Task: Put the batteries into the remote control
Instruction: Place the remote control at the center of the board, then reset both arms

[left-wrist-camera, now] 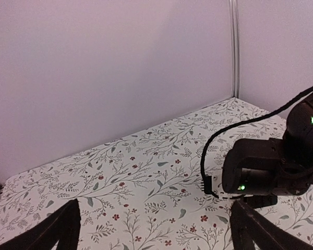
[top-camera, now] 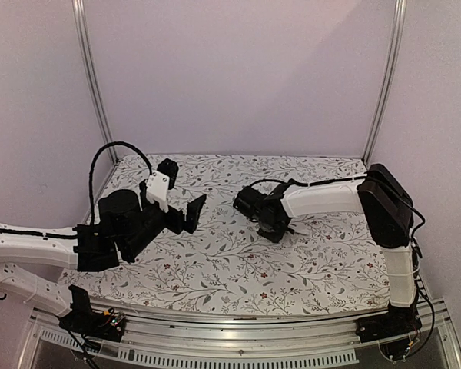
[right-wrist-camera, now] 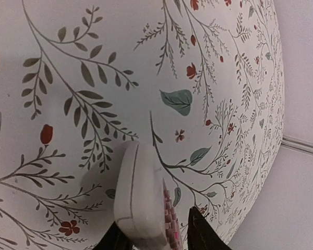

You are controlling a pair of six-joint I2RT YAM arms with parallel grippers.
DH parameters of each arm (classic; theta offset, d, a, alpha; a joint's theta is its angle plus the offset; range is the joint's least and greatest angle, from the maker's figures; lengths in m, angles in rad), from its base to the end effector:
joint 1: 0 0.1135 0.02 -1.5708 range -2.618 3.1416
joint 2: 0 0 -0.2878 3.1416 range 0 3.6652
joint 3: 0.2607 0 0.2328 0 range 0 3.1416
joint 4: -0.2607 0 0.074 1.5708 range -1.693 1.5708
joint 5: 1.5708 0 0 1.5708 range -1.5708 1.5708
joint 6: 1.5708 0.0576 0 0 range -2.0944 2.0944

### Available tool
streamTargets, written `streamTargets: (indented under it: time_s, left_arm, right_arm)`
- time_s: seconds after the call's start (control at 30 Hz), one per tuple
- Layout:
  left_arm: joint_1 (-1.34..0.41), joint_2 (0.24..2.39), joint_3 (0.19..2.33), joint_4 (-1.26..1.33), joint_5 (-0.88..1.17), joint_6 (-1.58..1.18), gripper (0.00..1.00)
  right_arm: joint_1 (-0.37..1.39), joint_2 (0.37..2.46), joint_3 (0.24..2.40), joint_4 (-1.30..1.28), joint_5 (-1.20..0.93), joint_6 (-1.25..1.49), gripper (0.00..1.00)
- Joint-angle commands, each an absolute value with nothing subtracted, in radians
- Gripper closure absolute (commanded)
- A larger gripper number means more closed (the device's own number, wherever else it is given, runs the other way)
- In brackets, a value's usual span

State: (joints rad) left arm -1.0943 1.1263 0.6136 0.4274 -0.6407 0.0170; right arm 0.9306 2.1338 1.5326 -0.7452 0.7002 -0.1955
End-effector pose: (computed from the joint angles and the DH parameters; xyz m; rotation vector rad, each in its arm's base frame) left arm 0.1413 -0.1987 0.3050 0.4234 1.5919 -0.2934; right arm 0.2802 0.3141 0.1640 -1.2877 2.2391 -0.7749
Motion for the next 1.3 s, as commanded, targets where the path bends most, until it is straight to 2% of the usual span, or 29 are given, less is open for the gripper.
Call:
streamTargets:
  time_s: [0.0, 0.4, 0.67, 0.73, 0.83, 0.93, 1.1, 1.27]
  left_arm:
    - [-1.075, 1.124, 0.601, 0.405, -0.659, 0.015, 0.00]
    - [-1.050, 1.098, 0.591, 0.405, -0.663, 0.038, 0.00]
    - [-1.037, 1.087, 0.584, 0.393, -0.658, 0.024, 0.00]
    - [-1.012, 1.092, 0.586, 0.377, -0.639, 0.005, 0.00]
    - [-0.950, 1.116, 0.597, 0.332, -0.601, -0.064, 0.00]
    - [-0.858, 1.155, 0.628, 0.285, -0.540, -0.133, 0.00]
    - [-0.689, 1.217, 0.681, 0.222, -0.504, -0.194, 0.00]
    - [-0.483, 1.201, 0.646, 0.230, -0.487, -0.263, 0.00]
  right_arm:
    - [0.949, 2.156, 1.499, -0.738, 0.641, -0.188, 0.57]
    - [1.031, 2.075, 1.430, -0.804, 0.479, -0.287, 0.35]
    - [1.011, 1.906, 1.477, -0.746, 0.284, -0.272, 0.30]
    - [0.936, 1.849, 1.482, -0.689, 0.225, -0.202, 0.24]
    - [0.776, 1.748, 1.433, -0.593, 0.119, -0.069, 0.09]
    - [0.583, 1.644, 1.312, -0.455, -0.018, 0.063, 0.02]
    - [0.246, 1.473, 1.019, -0.188, -0.200, 0.278, 0.01]
    - [-0.020, 1.339, 0.787, -0.017, -0.197, 0.411, 0.01]
